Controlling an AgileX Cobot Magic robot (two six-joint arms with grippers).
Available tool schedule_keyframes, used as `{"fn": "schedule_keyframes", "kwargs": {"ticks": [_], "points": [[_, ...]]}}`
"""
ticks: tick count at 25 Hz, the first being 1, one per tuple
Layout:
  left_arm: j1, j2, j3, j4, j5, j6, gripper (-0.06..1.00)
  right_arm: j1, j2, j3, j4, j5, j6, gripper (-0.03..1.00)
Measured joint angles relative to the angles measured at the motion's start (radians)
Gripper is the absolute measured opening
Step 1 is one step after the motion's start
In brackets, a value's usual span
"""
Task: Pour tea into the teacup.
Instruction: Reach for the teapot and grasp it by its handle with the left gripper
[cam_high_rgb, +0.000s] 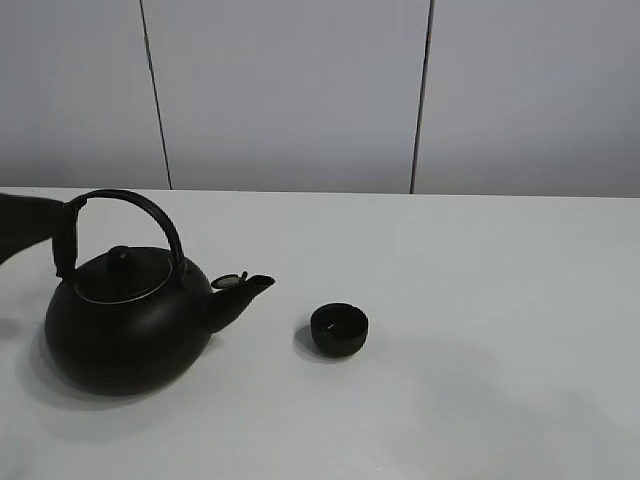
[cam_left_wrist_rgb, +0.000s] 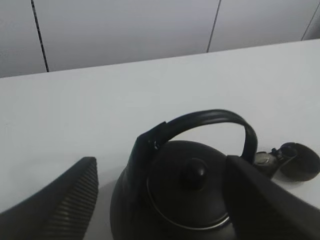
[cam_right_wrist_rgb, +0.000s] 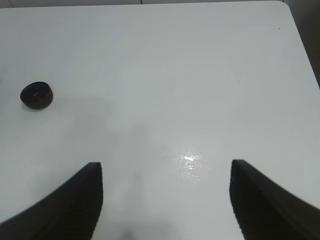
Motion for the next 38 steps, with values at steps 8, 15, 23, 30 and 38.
{"fn": "schedule_keyframes", "kwargs": {"ticks": [8,15,23,30,38], "points": [[0.0,0.211,-0.005,-0.072,-0.209,0.23,0.51,0.0,0.0,0.0,0.0,0.0,0.0,0.49],[0.0,0.297,-0.031,-0.159,-0.263,0.311,0.5,0.0,0.0,0.0,0.0,0.0,0.0,0.49],[0.0,0.301,-0.064,-0.183,-0.244,0.318,0.46,0.0,0.0,0.0,0.0,0.0,0.0,0.49],[0.0,0.381,-0.074,-0.182,-0.27,0.318,0.46,0.0,0.0,0.0,0.001,0.0,0.0,0.49],[0.0,0.398,-0.114,-0.189,-0.296,0.317,0.46,0.0,0.0,0.0,0.001,-0.001,0.0,0.49]]}}
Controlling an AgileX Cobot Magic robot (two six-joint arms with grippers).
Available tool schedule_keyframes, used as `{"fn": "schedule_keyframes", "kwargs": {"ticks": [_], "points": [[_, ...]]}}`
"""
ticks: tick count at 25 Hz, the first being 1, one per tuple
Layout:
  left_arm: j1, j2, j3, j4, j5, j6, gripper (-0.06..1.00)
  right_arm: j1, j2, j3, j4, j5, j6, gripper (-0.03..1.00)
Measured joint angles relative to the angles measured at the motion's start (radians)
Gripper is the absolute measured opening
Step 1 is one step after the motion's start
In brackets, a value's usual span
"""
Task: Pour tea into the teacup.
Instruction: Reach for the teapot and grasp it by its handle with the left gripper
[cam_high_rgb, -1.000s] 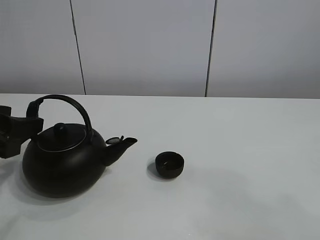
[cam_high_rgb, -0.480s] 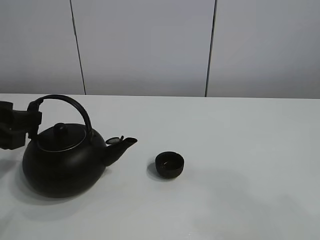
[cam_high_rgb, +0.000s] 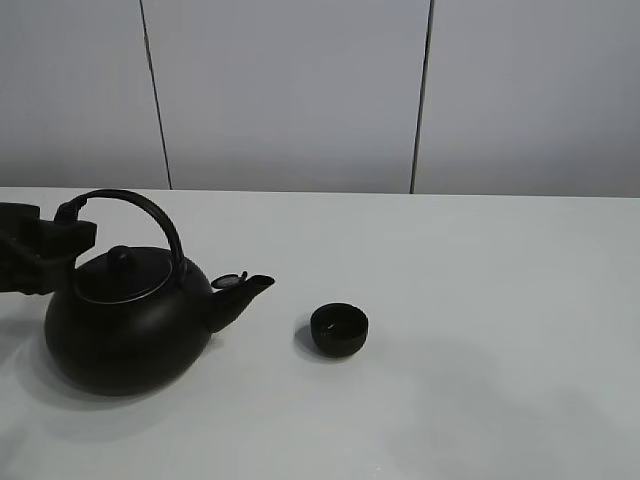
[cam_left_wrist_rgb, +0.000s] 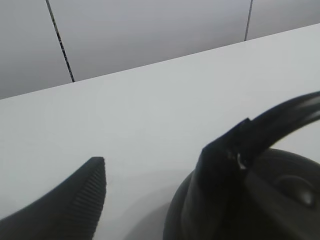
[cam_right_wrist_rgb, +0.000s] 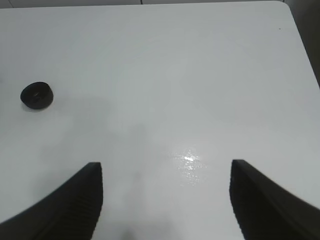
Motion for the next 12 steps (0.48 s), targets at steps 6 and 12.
{"fn": "schedule_keyframes", "kwargs": {"ticks": [6,12], "points": [[0.0,0.0,-0.019,0.037,0.024,-0.04,0.38,0.0,0.0,0.0,0.0,0.0,0.0,0.49],[-0.001,0.001,-0.022,0.06,0.031,-0.034,0.11,0.0,0.0,0.0,0.0,0.0,0.0,0.49]]}}
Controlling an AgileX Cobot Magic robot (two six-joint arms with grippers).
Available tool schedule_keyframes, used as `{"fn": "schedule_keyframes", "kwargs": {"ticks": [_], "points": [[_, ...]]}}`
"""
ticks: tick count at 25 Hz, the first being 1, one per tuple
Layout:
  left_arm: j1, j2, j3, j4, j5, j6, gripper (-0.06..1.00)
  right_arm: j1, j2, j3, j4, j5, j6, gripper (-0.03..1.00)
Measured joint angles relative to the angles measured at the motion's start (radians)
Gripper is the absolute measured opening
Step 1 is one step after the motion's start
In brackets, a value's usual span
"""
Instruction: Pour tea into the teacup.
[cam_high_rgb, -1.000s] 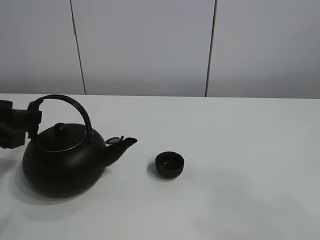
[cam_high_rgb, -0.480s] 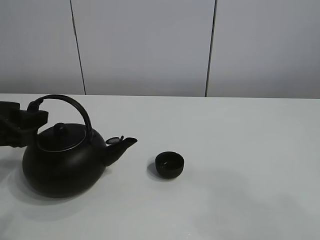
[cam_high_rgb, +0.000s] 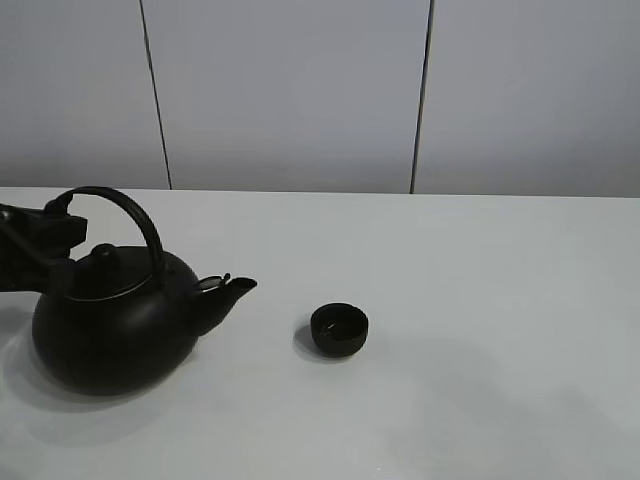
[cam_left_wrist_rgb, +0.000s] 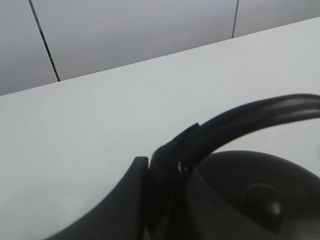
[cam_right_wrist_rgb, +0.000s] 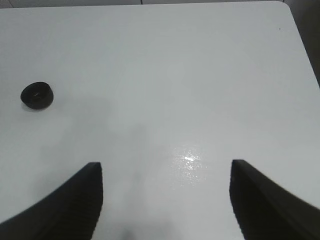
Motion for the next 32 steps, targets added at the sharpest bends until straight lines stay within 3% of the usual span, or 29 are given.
{"fn": "schedule_keyframes", "kwargs": {"ticks": [9,16,25,32], "points": [[0.0,-0.008,0.0,0.002,0.0,0.001,0.11,0.0,0.0,0.0,0.0,0.0,0.0,0.49],[-0.003,-0.09,0.0,0.012,0.102,0.005,0.11,0.0,0.0,0.0,0.0,0.0,0.0,0.49],[-0.126,-0.176,-0.05,0.008,0.215,-0.062,0.11,0.0,0.0,0.0,0.001,0.0,0.0,0.49],[-0.233,-0.176,-0.116,-0.075,0.334,-0.069,0.11,0.0,0.0,0.0,0.001,0.0,0.0,0.49]]}}
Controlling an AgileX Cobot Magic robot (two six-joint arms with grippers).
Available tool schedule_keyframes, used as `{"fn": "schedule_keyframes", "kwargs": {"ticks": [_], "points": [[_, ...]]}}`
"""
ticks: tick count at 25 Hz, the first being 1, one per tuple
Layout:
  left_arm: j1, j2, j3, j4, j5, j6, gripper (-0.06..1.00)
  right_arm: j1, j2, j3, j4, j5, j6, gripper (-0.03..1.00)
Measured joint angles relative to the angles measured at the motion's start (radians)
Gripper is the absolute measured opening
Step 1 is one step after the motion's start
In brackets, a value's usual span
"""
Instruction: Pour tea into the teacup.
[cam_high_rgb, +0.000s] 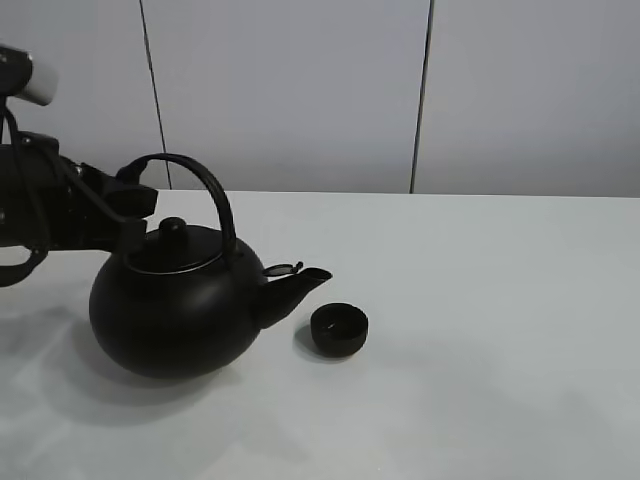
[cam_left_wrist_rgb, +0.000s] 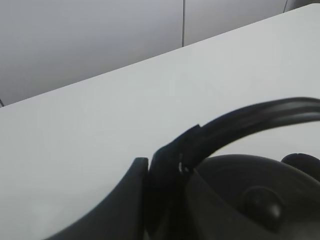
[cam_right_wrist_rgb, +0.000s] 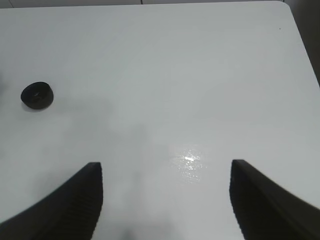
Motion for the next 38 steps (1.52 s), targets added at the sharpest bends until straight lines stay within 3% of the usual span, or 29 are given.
{"fn": "schedule_keyframes", "kwargs": {"ticks": [8,14,20,33,38], "points": [[-0.022,0.0,-0.062,-0.147,0.094,0.029,0.11,0.0,0.0,0.0,0.001,-0.001,0.0,0.49],[-0.022,0.001,-0.066,-0.261,0.128,0.187,0.11,0.0,0.0,0.0,0.001,-0.001,0.0,0.49],[-0.022,0.001,-0.066,-0.301,0.13,0.268,0.11,0.0,0.0,0.0,0.002,-0.001,0.0,0.49],[-0.024,0.001,-0.086,-0.316,0.149,0.269,0.11,0.0,0.0,0.0,0.002,-0.001,0.0,0.49],[-0.029,0.001,-0.1,-0.356,0.17,0.223,0.11,0.0,0.0,0.0,0.002,-0.001,0.0,0.49]]}}
